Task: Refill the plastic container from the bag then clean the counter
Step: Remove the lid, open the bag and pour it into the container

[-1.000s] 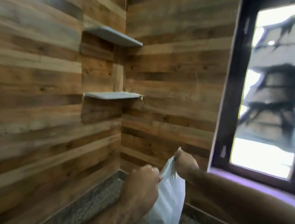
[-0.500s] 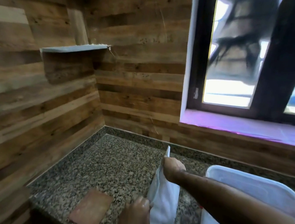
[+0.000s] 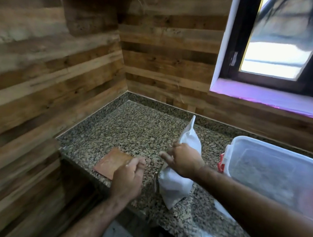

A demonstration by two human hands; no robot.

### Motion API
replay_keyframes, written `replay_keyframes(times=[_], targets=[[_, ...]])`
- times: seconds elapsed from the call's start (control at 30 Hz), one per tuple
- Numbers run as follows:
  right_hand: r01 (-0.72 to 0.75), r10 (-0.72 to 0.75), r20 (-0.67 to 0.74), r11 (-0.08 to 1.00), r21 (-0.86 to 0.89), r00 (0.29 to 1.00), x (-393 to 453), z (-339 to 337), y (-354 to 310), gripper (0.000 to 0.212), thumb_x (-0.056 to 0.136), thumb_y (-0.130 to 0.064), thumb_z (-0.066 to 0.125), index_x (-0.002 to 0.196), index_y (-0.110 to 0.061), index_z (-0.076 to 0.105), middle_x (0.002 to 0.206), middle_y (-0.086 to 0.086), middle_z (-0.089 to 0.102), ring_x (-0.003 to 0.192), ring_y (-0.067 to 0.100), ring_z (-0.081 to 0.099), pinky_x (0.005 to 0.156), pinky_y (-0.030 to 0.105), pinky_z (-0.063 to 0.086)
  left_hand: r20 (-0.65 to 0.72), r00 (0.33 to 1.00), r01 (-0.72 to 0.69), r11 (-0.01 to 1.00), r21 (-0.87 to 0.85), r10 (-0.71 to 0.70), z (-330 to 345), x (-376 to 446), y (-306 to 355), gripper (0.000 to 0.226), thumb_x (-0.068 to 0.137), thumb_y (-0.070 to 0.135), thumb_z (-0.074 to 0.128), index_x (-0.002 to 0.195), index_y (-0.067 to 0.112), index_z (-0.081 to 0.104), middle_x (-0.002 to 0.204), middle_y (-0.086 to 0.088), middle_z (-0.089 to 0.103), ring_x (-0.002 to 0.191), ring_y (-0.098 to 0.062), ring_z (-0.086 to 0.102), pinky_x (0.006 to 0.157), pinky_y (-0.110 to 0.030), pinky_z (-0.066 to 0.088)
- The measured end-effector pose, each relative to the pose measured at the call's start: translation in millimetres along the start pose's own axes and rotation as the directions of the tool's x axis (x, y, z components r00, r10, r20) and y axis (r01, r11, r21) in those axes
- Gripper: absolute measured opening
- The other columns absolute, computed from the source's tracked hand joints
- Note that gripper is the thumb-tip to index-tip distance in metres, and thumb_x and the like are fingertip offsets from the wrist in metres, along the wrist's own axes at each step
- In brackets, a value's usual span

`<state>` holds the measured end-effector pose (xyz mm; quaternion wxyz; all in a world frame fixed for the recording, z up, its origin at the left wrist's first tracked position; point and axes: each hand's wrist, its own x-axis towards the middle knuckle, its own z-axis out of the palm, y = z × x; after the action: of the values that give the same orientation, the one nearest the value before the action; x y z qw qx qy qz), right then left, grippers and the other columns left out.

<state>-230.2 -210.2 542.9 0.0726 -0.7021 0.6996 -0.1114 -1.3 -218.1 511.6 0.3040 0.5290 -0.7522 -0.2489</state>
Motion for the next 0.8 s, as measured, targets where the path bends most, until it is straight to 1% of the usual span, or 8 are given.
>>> replay_keyframes(times=[0.07, 0.13, 0.27, 0.37, 0.47, 0.6, 0.7, 0.8], targets=[[0.04, -0.041, 0.022, 0.999, 0.03, 0.999, -17, 6, -13, 0.096, 0.086, -0.098, 0.021, 0.079, -0.021, 0.077, 0.083, -0.007, 0.05, 0.082, 0.013, 0.053, 0.069, 0.036, 0.052, -0.01, 0.992, 0.127, 0.984, -0.128, -0.129, -4, -2, -13, 0.049, 0.106, 0.054, 0.042, 0.127, 0.025, 0.076, 0.097, 0.006, 0.08, 0.079, -0.019, 0.074, 0.071, -0.035, 0.06], [0.068, -0.068, 0.075, 0.998, -0.001, 0.995, -27, 8, -21, 0.094, 0.073, -0.106, 0.034, 0.087, -0.027, 0.082, 0.089, -0.01, 0.052, 0.087, 0.008, 0.048, 0.069, 0.033, 0.05, -0.01, 0.976, 0.208, 0.946, -0.247, -0.218, -4, -7, -18, 0.041, 0.112, 0.048, 0.044, 0.112, 0.026, 0.078, 0.092, 0.006, 0.078, 0.063, -0.015, 0.068, 0.057, -0.031, 0.055], [0.181, -0.183, 0.04, 0.982, 0.057, 0.982, -32, 9, -24, 0.025, 0.086, -0.052, 0.074, 0.1, -0.033, 0.081, 0.099, -0.01, 0.057, 0.092, 0.008, 0.046, 0.077, 0.029, 0.047, 0.011, 0.964, 0.251, 0.897, -0.365, -0.265, -2, -21, -25, 0.038, 0.115, 0.038, 0.043, 0.101, 0.027, 0.077, 0.093, 0.003, 0.078, 0.055, -0.007, 0.063, 0.05, -0.022, 0.053], [0.175, -0.184, 0.008, 0.95, 0.259, 0.983, -35, 7, -26, 0.006, 0.086, -0.029, 0.083, 0.091, -0.028, 0.079, 0.088, -0.017, 0.058, 0.081, 0.001, 0.055, 0.068, 0.014, 0.04, 0.015, 0.963, 0.252, 0.881, -0.4, -0.269, 4, -30, -30, 0.04, 0.115, 0.037, 0.042, 0.104, 0.023, 0.078, 0.093, 0.004, 0.079, 0.051, -0.004, 0.061, 0.05, -0.019, 0.051], [0.057, -0.058, -0.012, 0.905, 0.421, 0.998, -37, 6, -27, 0.015, 0.087, -0.027, 0.086, 0.079, -0.025, 0.073, 0.077, -0.013, 0.066, 0.069, 0.0, 0.06, 0.062, 0.015, 0.043, 0.015, 0.964, 0.246, 0.875, -0.417, -0.264, 12, -38, -33, 0.038, 0.115, 0.037, 0.044, 0.1, 0.026, 0.078, 0.089, 0.001, 0.079, 0.055, -0.008, 0.063, 0.052, -0.023, 0.052], [-0.116, 0.145, -0.035, 0.894, 0.434, 0.989, -37, 3, -15, 0.04, 0.091, -0.038, 0.085, 0.063, -0.021, 0.063, 0.06, -0.009, 0.059, 0.055, 0.006, 0.049, 0.053, 0.025, 0.037, 0.027, 0.981, 0.188, 0.898, -0.398, -0.193, 18, -42, -35, 0.025, 0.111, 0.042, 0.054, 0.104, 0.033, 0.076, 0.094, 0.011, 0.079, 0.07, -0.007, 0.069, 0.064, -0.027, 0.056], [-0.193, 0.238, -0.025, 0.84, 0.507, 0.971, -39, 5, -8, 0.052, 0.091, -0.04, 0.084, 0.056, -0.016, 0.055, 0.054, -0.006, 0.049, 0.05, 0.009, 0.041, 0.052, 0.028, 0.033, 0.059, 0.998, 0.051, 0.968, -0.245, -0.037, 22, -36, -26, 0.035, 0.09, 0.061, 0.068, 0.109, 0.032, 0.075, 0.094, 0.016, 0.075, 0.081, -0.001, 0.07, 0.07, -0.022, 0.056], [-0.242, 0.287, 0.019, 0.767, 0.594, 0.958, -39, 8, -8, 0.051, 0.089, -0.036, 0.087, 0.059, -0.007, 0.056, 0.053, -0.005, 0.045, 0.05, 0.01, 0.039, 0.051, 0.027, 0.032, 0.079, 0.987, -0.135, 0.99, -0.034, 0.137, 33, -19, -2, 0.04, 0.085, 0.066, 0.076, 0.093, 0.027, 0.071, 0.085, 0.016, 0.064, 0.075, -0.008, 0.062, 0.063, -0.028, 0.05]])
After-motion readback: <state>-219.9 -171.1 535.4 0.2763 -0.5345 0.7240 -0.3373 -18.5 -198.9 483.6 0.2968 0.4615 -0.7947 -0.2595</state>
